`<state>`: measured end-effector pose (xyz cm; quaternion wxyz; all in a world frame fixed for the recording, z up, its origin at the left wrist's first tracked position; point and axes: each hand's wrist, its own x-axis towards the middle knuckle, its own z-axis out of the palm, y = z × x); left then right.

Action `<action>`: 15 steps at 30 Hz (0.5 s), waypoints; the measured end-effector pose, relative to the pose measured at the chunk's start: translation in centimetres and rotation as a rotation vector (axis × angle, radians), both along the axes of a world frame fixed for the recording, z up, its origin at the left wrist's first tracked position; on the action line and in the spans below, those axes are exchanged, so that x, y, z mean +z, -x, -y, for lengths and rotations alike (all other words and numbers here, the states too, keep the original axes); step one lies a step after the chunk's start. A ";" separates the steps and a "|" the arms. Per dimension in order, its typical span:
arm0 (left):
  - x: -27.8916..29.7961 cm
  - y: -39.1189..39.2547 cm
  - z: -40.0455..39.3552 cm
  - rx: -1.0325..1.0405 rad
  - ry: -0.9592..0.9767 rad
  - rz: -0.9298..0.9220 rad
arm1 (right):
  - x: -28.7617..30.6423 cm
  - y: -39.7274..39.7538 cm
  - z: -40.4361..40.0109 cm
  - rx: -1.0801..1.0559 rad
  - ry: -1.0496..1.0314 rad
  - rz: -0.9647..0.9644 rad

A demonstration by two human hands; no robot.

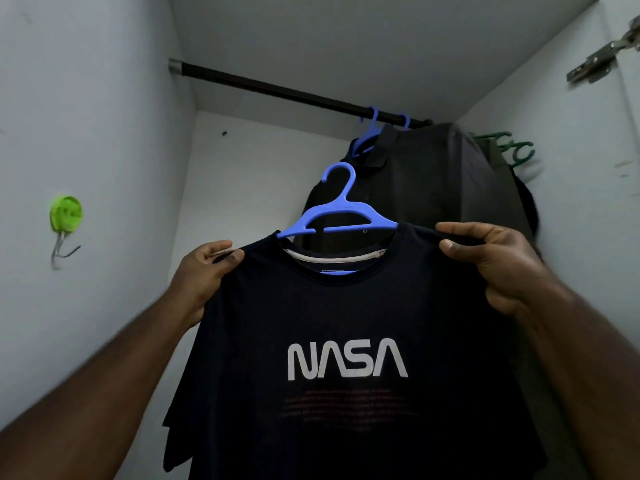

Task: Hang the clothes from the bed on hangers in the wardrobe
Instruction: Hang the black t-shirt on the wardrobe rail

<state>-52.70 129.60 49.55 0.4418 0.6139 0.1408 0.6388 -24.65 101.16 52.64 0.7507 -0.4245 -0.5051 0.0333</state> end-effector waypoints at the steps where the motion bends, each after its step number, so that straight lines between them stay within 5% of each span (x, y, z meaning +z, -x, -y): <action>1: 0.3 -0.3 -0.7 0.157 -0.073 -0.020 | 0.4 0.2 -0.7 -0.015 -0.009 -0.001; 4: 1.1 -1.6 -1.3 0.559 -0.312 0.024 | 1.6 0.5 -2.8 -0.055 -0.020 0.008; 6: 1.5 -3.1 -1.7 0.595 -0.413 0.121 | 2.5 0.7 -4.4 -0.069 -0.039 0.012; 11: 2.6 -6.9 -2.2 -0.131 -0.127 0.352 | 5.1 0.5 -7.2 -0.127 -0.094 0.029; 15: 3.3 -8.5 -2.9 -0.629 0.177 0.361 | 7.5 -0.5 -8.4 -0.194 -0.174 0.039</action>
